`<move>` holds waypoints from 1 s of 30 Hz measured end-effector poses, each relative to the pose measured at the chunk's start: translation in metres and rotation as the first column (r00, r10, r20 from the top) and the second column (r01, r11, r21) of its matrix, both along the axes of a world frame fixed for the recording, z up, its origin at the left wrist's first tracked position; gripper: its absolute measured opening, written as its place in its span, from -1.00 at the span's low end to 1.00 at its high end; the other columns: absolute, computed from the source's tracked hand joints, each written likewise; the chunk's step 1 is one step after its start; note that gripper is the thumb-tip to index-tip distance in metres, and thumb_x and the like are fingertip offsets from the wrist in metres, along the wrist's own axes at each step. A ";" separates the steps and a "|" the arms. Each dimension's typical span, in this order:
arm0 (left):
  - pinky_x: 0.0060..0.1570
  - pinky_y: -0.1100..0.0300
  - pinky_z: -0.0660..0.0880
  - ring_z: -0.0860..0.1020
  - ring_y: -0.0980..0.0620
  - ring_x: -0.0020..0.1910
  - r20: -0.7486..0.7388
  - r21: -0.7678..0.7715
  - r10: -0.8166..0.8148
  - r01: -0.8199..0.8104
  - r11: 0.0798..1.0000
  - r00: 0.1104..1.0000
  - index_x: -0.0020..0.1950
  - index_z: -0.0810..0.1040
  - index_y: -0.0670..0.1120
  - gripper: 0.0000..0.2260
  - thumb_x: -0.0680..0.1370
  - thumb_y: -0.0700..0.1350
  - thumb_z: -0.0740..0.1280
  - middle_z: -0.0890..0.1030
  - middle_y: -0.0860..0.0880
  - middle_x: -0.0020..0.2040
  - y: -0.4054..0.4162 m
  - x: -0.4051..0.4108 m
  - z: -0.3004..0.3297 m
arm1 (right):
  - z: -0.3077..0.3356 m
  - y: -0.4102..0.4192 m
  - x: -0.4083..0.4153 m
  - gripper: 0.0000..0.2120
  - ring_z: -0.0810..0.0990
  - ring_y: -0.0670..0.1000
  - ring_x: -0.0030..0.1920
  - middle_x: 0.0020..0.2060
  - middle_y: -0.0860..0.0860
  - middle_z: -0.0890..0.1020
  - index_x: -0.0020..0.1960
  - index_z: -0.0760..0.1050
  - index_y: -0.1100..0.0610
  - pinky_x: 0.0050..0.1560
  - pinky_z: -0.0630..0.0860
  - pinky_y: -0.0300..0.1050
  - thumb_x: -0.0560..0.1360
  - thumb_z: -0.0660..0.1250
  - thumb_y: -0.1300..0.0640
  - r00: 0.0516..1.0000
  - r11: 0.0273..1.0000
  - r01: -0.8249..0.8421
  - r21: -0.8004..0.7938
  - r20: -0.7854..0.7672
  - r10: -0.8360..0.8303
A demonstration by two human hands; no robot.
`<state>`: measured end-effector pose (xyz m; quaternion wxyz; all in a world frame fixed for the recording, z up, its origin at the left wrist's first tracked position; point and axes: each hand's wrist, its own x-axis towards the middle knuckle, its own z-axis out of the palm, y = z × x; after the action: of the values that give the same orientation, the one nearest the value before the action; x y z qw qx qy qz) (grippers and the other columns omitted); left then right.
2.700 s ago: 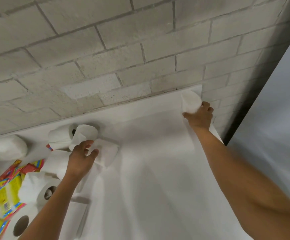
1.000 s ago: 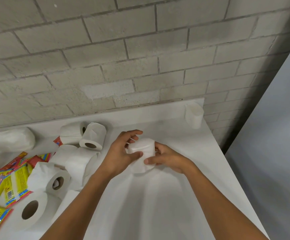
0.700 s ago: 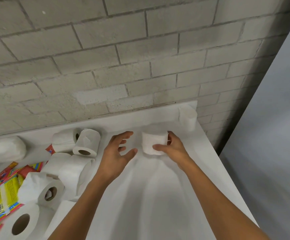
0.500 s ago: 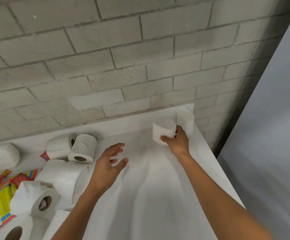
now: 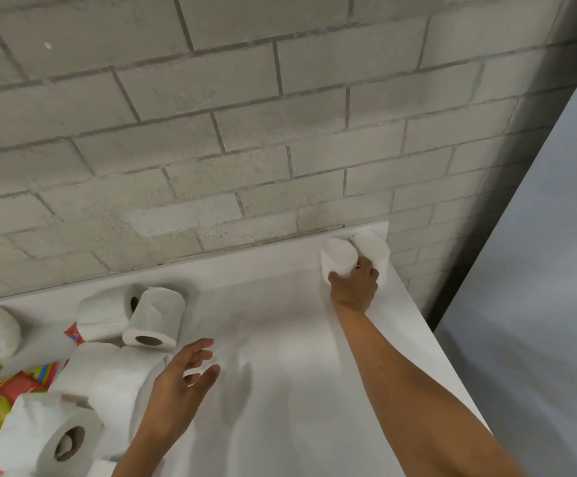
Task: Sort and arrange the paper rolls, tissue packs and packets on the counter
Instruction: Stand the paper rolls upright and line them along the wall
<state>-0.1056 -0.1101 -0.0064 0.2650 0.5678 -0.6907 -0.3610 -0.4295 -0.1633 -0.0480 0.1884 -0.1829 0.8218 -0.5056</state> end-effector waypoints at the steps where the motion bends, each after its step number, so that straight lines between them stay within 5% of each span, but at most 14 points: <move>1: -0.07 0.42 0.43 0.56 0.15 0.13 -0.001 0.007 0.006 -0.006 1.000 1.000 0.22 0.55 0.13 -0.67 0.53 -0.17 0.45 0.65 0.08 0.05 -0.001 0.002 -0.001 | -0.001 -0.001 0.000 -0.42 0.44 0.25 0.21 0.26 0.14 0.44 0.34 0.35 0.13 0.15 0.44 0.11 0.38 0.47 0.15 1.000 1.000 0.011 0.004 -0.002 -0.011; 8: -0.08 0.54 0.44 0.57 0.16 0.13 0.000 0.021 0.014 -0.014 1.000 1.000 0.22 0.56 0.11 -0.68 0.52 -0.17 0.45 0.66 0.03 0.05 -0.007 0.012 -0.008 | -0.004 -0.004 0.003 -0.42 0.47 0.28 0.19 0.24 0.15 0.44 0.31 0.35 0.14 0.15 0.48 0.16 0.36 0.50 0.12 0.999 0.999 0.030 0.038 -0.026 -0.029; 23: 0.12 0.20 0.47 0.53 0.14 0.14 0.078 -0.043 0.024 -0.021 0.999 0.997 0.29 0.52 0.14 -0.67 0.55 -0.08 0.42 0.61 0.14 0.11 -0.010 0.008 0.000 | -0.006 0.033 -0.002 -0.11 0.43 0.29 0.27 0.35 0.22 0.27 0.53 0.11 0.16 0.21 0.49 0.11 0.37 0.55 0.09 0.987 0.986 -0.140 0.086 0.091 0.132; 30: 0.25 0.00 0.48 0.51 -0.06 0.26 0.296 -0.187 0.188 -0.136 0.973 0.937 0.31 0.53 0.07 -0.66 0.54 -0.01 0.41 0.57 -0.02 0.27 -0.001 0.053 0.015 | -0.003 0.055 0.035 -0.13 0.39 0.28 0.35 0.42 0.21 0.23 0.56 0.10 0.14 0.26 0.46 0.10 0.42 0.50 -0.01 0.956 0.961 -0.258 0.103 0.173 0.238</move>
<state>-0.0524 -0.1110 0.0085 0.2272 0.6492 -0.7017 -0.1860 -0.3942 -0.1081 -0.0508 0.3264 -0.2316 0.8046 -0.4386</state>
